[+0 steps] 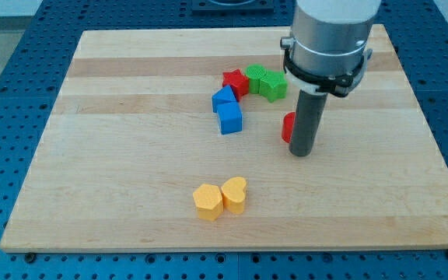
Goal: Push the red circle to green star
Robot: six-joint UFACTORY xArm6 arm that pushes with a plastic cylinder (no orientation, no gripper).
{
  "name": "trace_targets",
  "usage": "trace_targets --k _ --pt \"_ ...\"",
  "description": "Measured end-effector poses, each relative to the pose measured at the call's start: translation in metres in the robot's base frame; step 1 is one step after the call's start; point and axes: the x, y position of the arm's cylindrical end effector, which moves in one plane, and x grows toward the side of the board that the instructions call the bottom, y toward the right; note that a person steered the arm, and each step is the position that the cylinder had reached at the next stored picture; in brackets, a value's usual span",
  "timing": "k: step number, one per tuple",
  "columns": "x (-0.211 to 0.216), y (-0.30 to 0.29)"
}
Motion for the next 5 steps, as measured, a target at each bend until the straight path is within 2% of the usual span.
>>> trace_targets --k 3,5 --pt "-0.04 0.0" --pt "-0.052 0.0"
